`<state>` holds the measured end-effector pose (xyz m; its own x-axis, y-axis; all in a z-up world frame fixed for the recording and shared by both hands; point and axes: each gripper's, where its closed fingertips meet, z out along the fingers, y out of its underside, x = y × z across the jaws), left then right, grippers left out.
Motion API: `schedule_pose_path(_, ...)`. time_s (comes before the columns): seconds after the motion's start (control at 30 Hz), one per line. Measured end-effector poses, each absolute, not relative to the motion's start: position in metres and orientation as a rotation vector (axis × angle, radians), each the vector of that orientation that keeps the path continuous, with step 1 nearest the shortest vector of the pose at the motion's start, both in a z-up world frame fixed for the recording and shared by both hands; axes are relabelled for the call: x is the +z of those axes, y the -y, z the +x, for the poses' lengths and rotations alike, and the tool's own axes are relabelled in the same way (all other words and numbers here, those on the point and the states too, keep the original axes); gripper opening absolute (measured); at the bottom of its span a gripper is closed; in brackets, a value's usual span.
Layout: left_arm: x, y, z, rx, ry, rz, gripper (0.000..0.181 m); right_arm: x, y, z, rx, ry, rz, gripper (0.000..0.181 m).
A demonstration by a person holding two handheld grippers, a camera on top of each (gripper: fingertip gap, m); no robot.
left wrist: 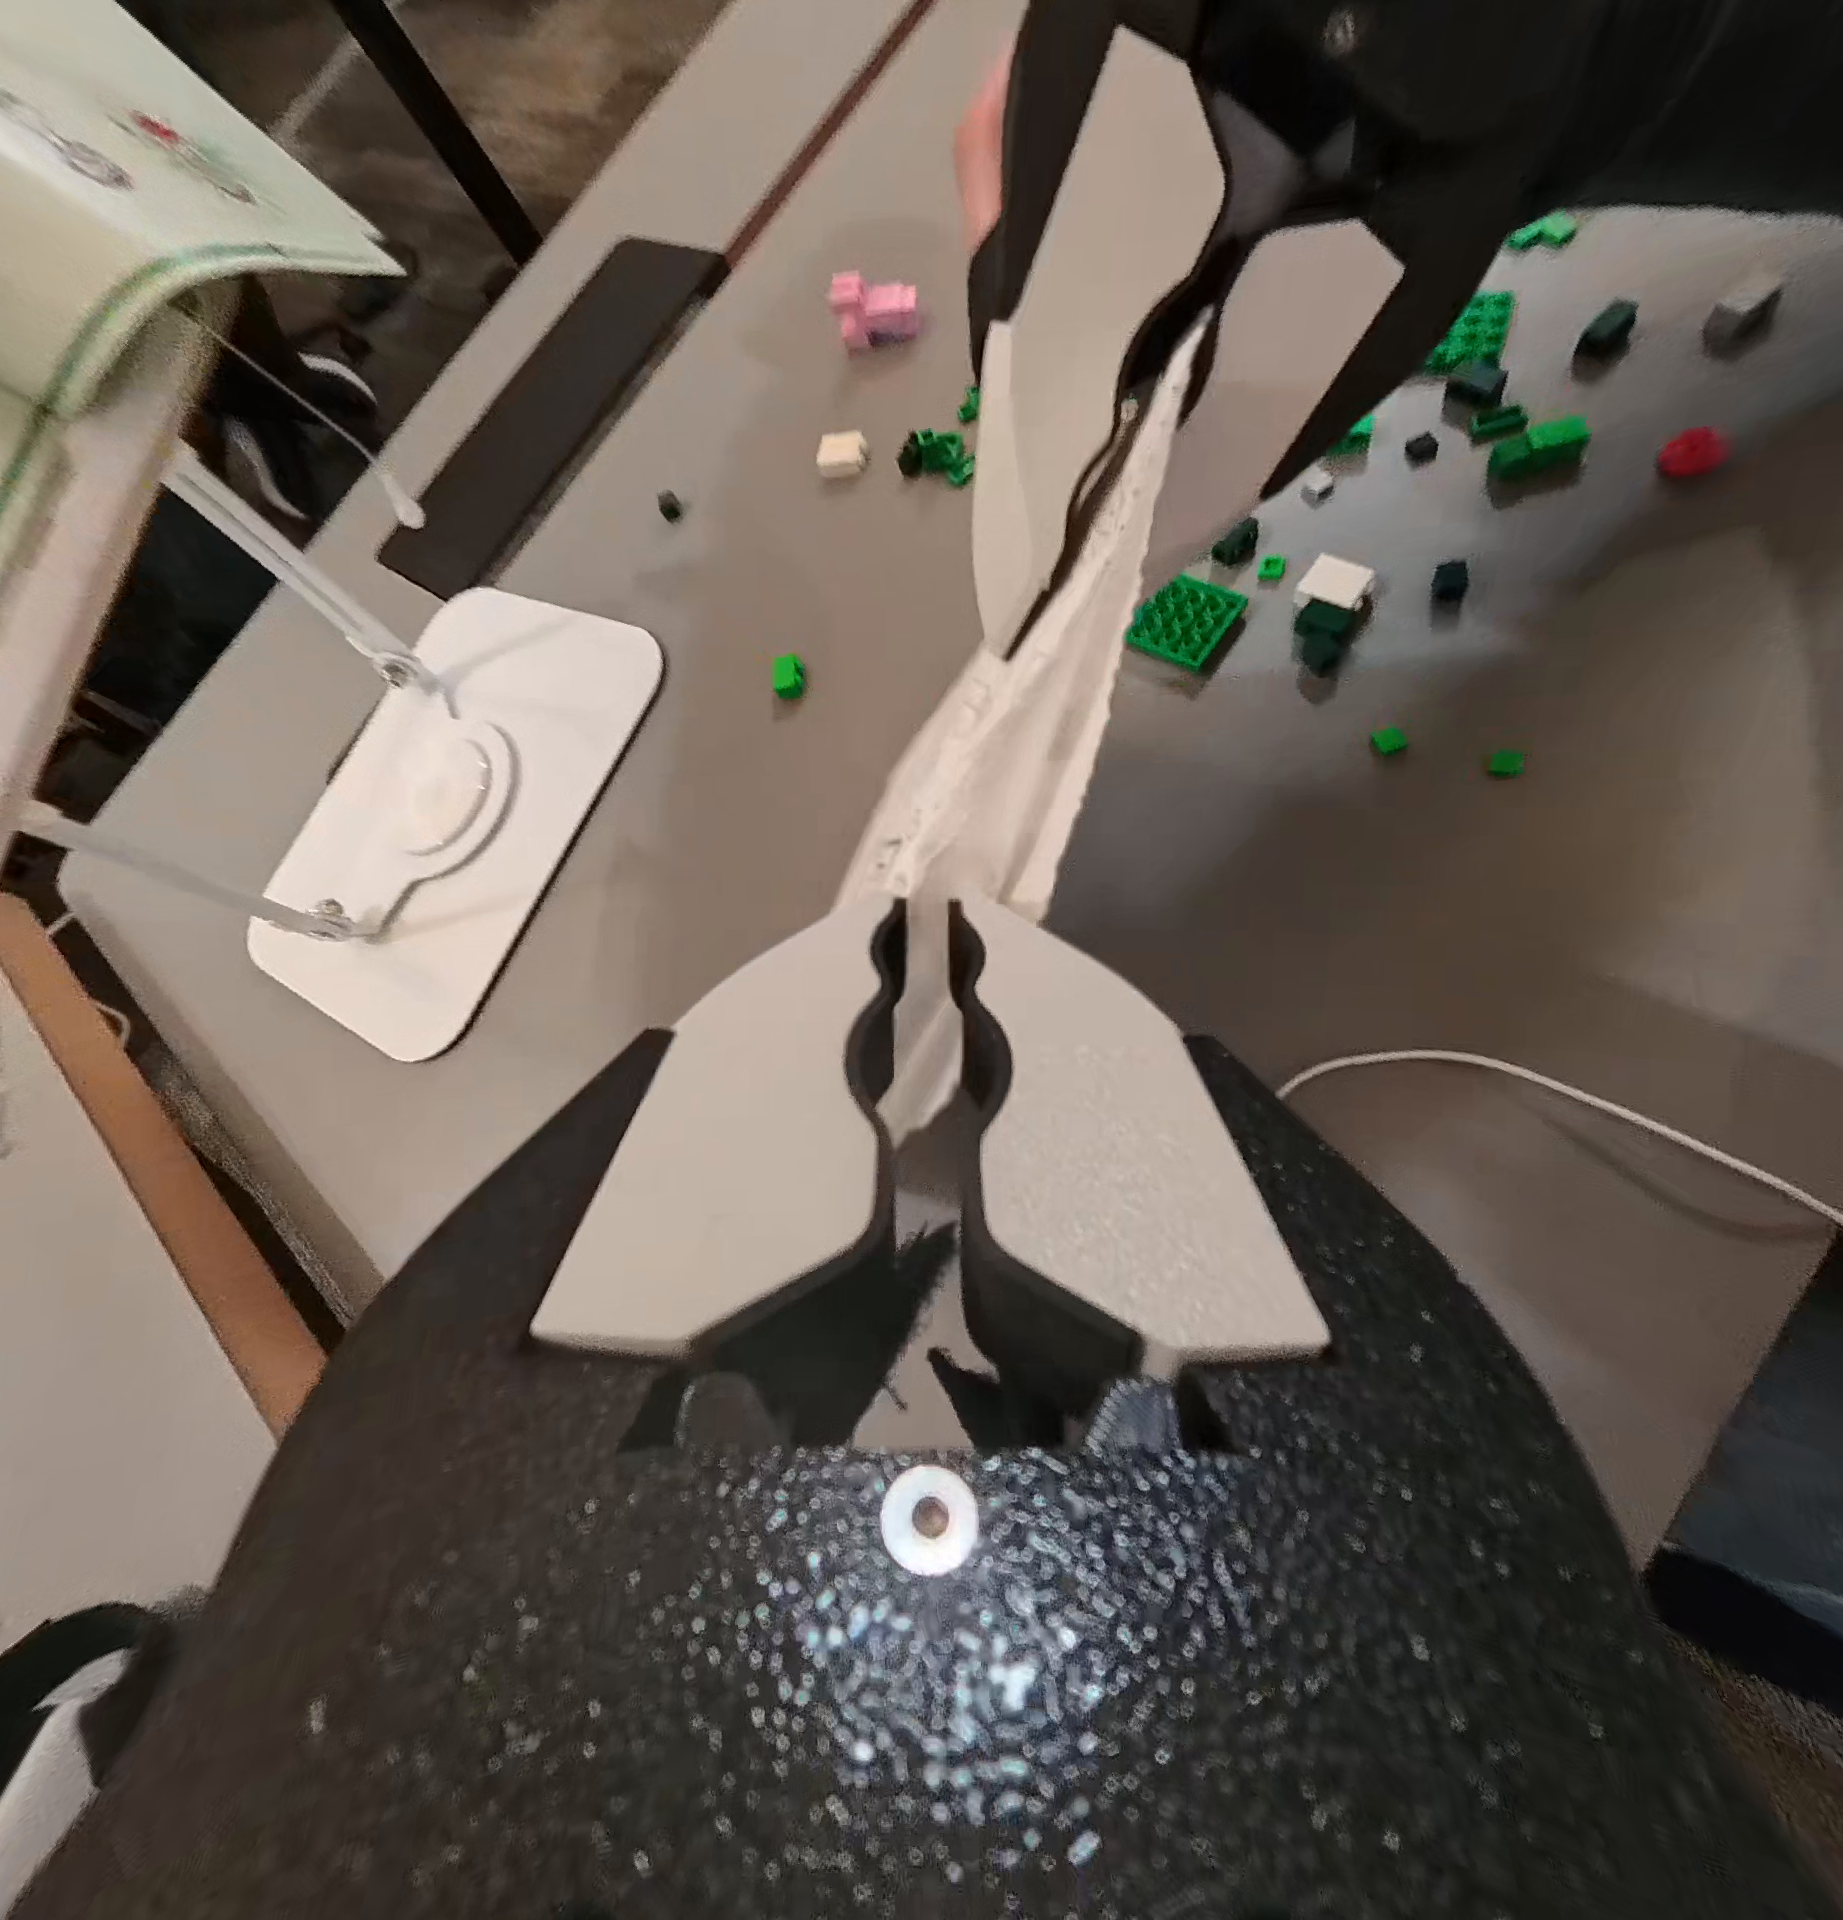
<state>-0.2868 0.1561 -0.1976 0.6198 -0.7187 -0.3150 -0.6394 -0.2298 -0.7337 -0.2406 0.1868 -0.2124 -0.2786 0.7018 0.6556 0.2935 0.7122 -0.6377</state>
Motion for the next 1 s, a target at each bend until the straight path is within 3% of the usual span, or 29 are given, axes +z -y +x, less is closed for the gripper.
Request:
schedule_pose_path(0.1,-0.203,-0.165,-0.290,-0.065,-1.036,-1.968,0.000,-0.214,-0.203,-0.241,0.410,1.807,-0.863,0.002)
schedule_pose_path(0.2,-0.202,-0.176,-0.297,-0.003,-0.931,-1.987,0.000,-0.191,-0.222,-0.239,0.286,1.612,-0.950,0.039)
schedule_pose_path(0.3,-0.207,-0.185,-0.306,0.120,-0.875,-2.034,0.000,-0.172,-0.198,-0.243,0.241,1.555,-0.830,0.032)
schedule_pose_path(0.63,-0.206,-0.194,-0.301,0.009,-0.700,-2.097,0.000,-0.217,-0.195,-0.279,-0.162,1.736,-0.690,0.031)
schedule_pose_path(0.77,-0.201,-0.191,-0.300,-0.055,-0.678,-2.084,0.000,-0.224,-0.202,-0.281,-0.288,1.733,-0.612,0.000)
schedule_pose_path(0.93,-0.200,-0.189,-0.305,-0.089,-0.655,-2.098,0.000,-0.215,-0.194,-0.282,-0.254,1.672,-0.575,0.000)
schedule_pose_path(1.0,-0.203,-0.189,-0.306,-0.080,-0.664,-2.109,0.000,-0.206,-0.191,-0.282,-0.211,1.637,-0.585,0.016)
